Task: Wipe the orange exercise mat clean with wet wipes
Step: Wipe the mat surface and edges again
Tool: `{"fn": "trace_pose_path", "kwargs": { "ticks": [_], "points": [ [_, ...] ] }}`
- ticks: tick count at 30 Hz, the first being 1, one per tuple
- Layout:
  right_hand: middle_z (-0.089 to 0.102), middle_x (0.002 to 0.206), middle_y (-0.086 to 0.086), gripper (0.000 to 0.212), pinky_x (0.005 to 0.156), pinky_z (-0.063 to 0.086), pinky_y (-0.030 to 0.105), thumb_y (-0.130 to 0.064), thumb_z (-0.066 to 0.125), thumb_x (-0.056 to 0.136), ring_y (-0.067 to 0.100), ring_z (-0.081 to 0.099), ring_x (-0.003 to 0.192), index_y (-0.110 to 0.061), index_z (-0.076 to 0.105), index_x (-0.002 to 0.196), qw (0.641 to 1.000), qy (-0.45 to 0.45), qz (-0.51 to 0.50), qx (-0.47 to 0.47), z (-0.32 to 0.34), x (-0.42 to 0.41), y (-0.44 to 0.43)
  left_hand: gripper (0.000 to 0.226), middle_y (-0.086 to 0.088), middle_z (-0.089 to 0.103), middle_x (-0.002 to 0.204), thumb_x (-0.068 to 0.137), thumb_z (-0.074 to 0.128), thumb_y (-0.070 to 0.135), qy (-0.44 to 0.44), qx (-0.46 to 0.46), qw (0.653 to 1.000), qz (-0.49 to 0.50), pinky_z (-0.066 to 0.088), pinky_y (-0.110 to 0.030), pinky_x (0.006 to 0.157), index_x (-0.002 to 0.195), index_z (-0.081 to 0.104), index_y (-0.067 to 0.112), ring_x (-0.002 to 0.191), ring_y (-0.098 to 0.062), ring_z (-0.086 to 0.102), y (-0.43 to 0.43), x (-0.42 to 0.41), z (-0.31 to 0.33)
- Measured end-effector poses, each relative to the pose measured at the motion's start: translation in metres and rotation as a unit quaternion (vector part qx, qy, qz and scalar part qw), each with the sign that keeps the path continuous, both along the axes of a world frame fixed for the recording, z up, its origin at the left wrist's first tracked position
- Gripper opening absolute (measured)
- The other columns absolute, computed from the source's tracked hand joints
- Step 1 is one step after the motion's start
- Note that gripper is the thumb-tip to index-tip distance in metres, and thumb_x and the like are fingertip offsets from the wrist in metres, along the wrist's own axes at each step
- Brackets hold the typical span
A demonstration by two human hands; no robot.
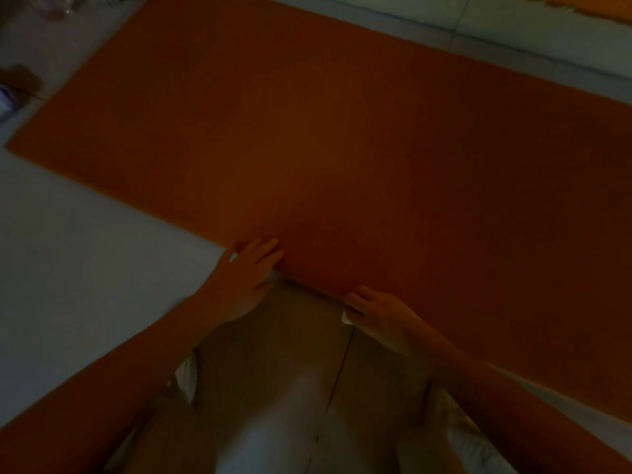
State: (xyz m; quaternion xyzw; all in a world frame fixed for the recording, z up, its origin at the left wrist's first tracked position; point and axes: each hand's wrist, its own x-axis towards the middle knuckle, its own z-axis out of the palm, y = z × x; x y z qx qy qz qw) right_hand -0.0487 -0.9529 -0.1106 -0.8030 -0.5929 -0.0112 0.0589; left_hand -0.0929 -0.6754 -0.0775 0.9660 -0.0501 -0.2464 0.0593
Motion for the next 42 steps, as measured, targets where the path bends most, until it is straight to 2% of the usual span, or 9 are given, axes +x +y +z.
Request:
{"fn": "trace_pose_path", "kwargs": {
  "ticks": [5,8,13,20,22,24,28,33,42],
  "points": [
    [0.068,0.086,0.011,0.035,0.049,0.055,0.029,-0.013,0.09,0.05,0.024,0.066,0.071,-0.005,0.072,0.078,0.999,0.029,-0.002,0.023,-0.003,0.008,0.053,0.059,0.003,-0.011,0.161,0.103,0.034,0.039,0.018,0.022,0.99,0.139,0.006,-0.053,0.117,0.154,0.005,0.03,0.148,-0.018,-0.009,0.061,-0.003,0.001],
    [0.068,0.086,0.011,0.032,0.048,0.053,0.026,-0.014,0.091,0.05,0.024,0.066,0.071,-0.006,0.072,0.075,0.999,0.04,0.019,0.011,0.002,0.013,0.084,0.062,0.002,-0.015,0.161,0.102,0.032,0.04,0.012,0.081,0.992,0.094,0.008,-0.053,0.118,0.153,-0.003,0.032,0.149,-0.02,-0.007,0.09,-0.011,0.001],
    [0.067,0.084,0.014,0.029,0.044,0.051,0.028,-0.008,0.091,0.053,0.028,0.064,0.068,-0.002,0.069,0.071,0.999,0.025,0.025,0.016,0.0,0.021,0.143,0.066,0.001,-0.016,0.16,0.103,0.038,0.035,0.049,0.039,0.995,0.078,0.01,-0.049,0.118,0.153,-0.005,0.032,0.149,-0.023,-0.007,0.102,-0.007,0.007],
    [0.062,0.081,0.005,0.034,0.048,0.048,0.026,-0.021,0.095,0.041,0.023,0.064,0.065,-0.015,0.069,0.061,0.994,0.002,-0.003,-0.11,0.022,0.016,0.175,0.067,-0.002,-0.013,0.161,0.101,0.038,0.021,0.101,0.02,0.994,0.04,0.014,-0.049,0.118,0.154,-0.002,0.028,0.148,-0.029,-0.006,0.111,0.003,0.015],
    [0.065,0.084,0.007,0.037,0.044,0.043,0.024,-0.025,0.095,0.046,0.022,0.064,0.064,-0.011,0.072,0.071,0.986,0.01,-0.028,-0.164,0.037,0.017,0.172,0.064,-0.003,-0.013,0.161,0.101,0.036,0.02,0.118,0.012,0.992,0.032,0.013,-0.05,0.119,0.154,0.0,0.028,0.148,-0.03,-0.004,0.112,0.008,0.018],
    [0.063,0.111,0.014,0.042,0.059,0.045,0.025,-0.029,0.08,0.076,0.025,0.064,0.085,-0.004,0.068,0.107,0.963,0.011,-0.05,-0.266,0.053,0.016,0.168,0.063,-0.003,-0.012,0.161,0.102,0.034,0.02,0.13,0.007,0.991,0.024,0.013,-0.05,0.119,0.154,0.0,0.028,0.148,-0.031,-0.003,0.114,0.012,0.018],
    [0.063,0.121,0.017,0.064,0.071,0.055,0.027,-0.024,0.091,0.057,0.028,0.066,0.099,-0.011,0.069,0.116,0.956,-0.003,-0.056,-0.287,0.062,0.012,0.152,0.063,-0.004,-0.013,0.161,0.101,0.033,0.017,0.136,0.004,0.991,0.022,0.013,-0.049,0.119,0.155,0.0,0.027,0.148,-0.032,-0.003,0.115,0.014,0.019],
    [0.073,0.087,-0.007,0.057,0.057,0.054,0.023,-0.045,0.094,0.016,0.013,0.071,0.075,-0.035,0.077,0.069,0.959,0.041,-0.008,-0.281,0.052,0.021,0.147,0.066,-0.004,-0.014,0.161,0.1,0.036,0.016,0.135,0.01,0.991,0.02,0.014,-0.048,0.119,0.155,0.001,0.026,0.148,-0.033,-0.003,0.113,0.012,0.022],
    [0.072,0.083,-0.006,0.041,0.064,0.056,0.027,-0.046,0.094,0.027,0.015,0.071,0.075,-0.03,0.074,0.058,0.988,0.046,-0.013,-0.147,0.03,0.021,0.165,0.072,-0.003,-0.019,0.16,0.099,0.042,0.021,0.133,0.036,0.99,0.003,0.019,-0.043,0.118,0.154,-0.005,0.026,0.148,-0.03,-0.006,0.112,0.009,0.018]
  ]
}}
